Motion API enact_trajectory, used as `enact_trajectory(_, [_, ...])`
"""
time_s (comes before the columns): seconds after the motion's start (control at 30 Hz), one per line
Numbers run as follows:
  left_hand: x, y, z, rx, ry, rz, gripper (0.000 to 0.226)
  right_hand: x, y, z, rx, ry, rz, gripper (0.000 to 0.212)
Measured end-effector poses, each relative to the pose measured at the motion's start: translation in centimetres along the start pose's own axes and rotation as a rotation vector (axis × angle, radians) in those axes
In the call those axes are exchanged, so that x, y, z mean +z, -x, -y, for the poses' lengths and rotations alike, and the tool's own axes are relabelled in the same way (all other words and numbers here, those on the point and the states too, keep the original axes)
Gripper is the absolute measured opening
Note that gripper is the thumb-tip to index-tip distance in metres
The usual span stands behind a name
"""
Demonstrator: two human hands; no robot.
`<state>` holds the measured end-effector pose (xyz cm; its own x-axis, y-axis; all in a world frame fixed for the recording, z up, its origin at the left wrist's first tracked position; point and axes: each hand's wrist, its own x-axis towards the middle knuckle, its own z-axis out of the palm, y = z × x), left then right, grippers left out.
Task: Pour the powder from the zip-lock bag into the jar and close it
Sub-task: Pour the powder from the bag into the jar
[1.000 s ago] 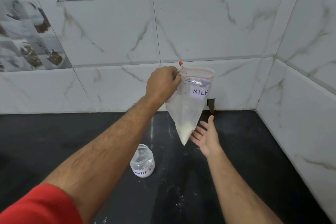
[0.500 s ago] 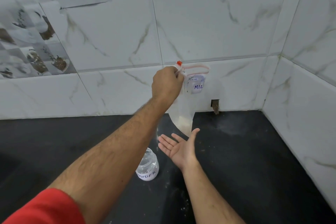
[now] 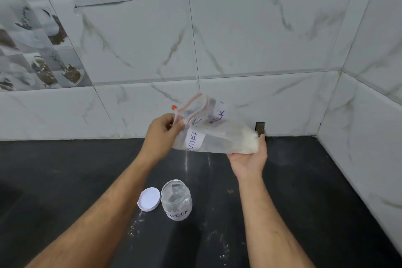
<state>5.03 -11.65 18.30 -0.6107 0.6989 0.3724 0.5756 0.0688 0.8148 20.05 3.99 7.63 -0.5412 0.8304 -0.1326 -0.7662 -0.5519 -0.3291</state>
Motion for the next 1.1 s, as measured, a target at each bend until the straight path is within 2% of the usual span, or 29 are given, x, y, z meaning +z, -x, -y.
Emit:
enact_trajectory(0.07, [-0.9, 0.9, 0.9, -0.001, 0.049, 0.0, 0.021, 0.3, 0.0, 0.2, -0.027, -0.003, 0.114, 0.054])
enact_trajectory(0.13, [-1.6, 1.5, 1.6, -0.004, 0.124, -0.002, 0.013, 1.1, 0.6, 0.1, -0.043, -0.037, 0.196, 0.063])
enact_trajectory(0.2, [-2.1, 1.9, 2.2, -0.004, 0.187, -0.001, 0.014, 2.1, 1.4, -0.1, -0.033, -0.088, 0.238, 0.081])
enact_trajectory(0.4, [-3.2, 1.9, 3.8, 0.008, 0.287, 0.008, 0.02, 4.0, 3.1, -1.0, -0.071, -0.096, 0.298, 0.102])
enact_trajectory(0.53, [-3.7, 1.8, 4.3, -0.002, 0.338, -0.014, 0.019, 5.1, 3.8, -1.2, -0.121, -0.056, 0.338, 0.092])
enact_trajectory(0.73, [-4.2, 1.9, 5.0, 0.015, 0.373, -0.02, 0.019, 5.3, 4.5, -1.7, -0.136, -0.063, 0.305, 0.106])
enact_trajectory(0.83, [-4.1, 2.1, 4.9, 0.004, 0.386, -0.054, 0.026, 5.4, 4.7, -2.0, -0.164, -0.07, 0.27, 0.104])
enact_trajectory(0.93, [-3.9, 2.1, 5.0, -0.005, 0.388, -0.091, 0.017, 5.4, 5.1, -2.1, -0.196, -0.059, 0.233, 0.105])
enact_trajectory(1.1, [-3.8, 2.4, 5.6, -0.042, 0.39, -0.093, 0.013, 4.9, 5.5, -2.2, -0.185, 0.12, 0.26, 0.104])
